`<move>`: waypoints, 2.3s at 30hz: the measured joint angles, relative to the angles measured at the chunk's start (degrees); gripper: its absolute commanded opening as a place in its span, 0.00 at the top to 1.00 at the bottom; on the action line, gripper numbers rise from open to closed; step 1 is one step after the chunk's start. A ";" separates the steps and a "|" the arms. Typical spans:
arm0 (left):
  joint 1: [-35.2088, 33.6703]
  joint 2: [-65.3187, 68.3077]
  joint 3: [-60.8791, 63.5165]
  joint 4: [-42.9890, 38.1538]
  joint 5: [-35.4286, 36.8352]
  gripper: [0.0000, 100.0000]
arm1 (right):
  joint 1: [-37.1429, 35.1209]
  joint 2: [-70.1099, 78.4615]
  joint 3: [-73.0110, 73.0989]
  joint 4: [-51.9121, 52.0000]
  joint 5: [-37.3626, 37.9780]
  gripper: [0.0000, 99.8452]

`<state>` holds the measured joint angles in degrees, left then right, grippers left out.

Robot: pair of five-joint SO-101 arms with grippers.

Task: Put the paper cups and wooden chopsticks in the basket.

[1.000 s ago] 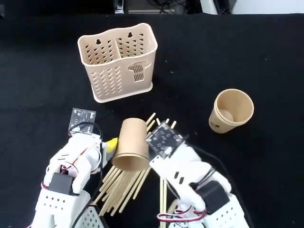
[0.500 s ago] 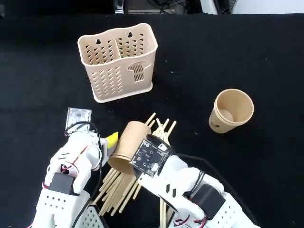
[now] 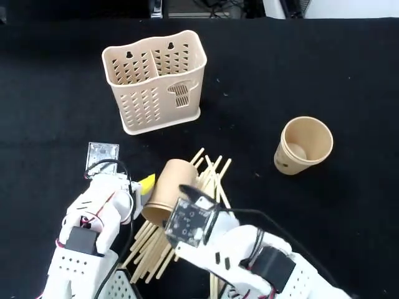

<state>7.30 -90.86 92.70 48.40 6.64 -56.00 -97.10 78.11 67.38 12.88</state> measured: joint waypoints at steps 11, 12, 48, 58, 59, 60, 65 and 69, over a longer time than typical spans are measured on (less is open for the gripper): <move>0.00 0.00 0.00 0.00 1.58 0.74 | 12.40 0.00 10.29 -5.36 4.57 0.71; 0.00 0.00 0.00 0.00 1.58 0.74 | 14.15 0.09 11.34 -6.68 5.01 0.71; -14.95 0.00 0.00 2.29 1.49 0.74 | 42.64 7.21 -20.13 -0.18 11.87 0.99; -20.66 0.00 0.00 2.29 -0.53 0.74 | 57.14 37.36 -54.68 12.48 11.87 0.99; -20.66 0.00 0.00 2.29 -1.76 0.74 | 58.73 40.00 -58.90 14.51 11.87 0.99; -20.66 0.00 0.00 2.29 -2.20 0.74 | 60.22 42.81 -63.12 16.53 11.87 0.99; -20.66 0.00 0.00 2.29 -2.99 0.74 | 69.27 56.97 -81.85 25.14 11.87 0.99; -20.66 0.00 0.00 2.29 -2.99 0.74 | 74.81 68.75 -92.66 30.51 11.87 0.99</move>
<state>-13.36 -90.86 92.70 50.68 3.65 18.81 -28.35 -14.55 97.89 24.75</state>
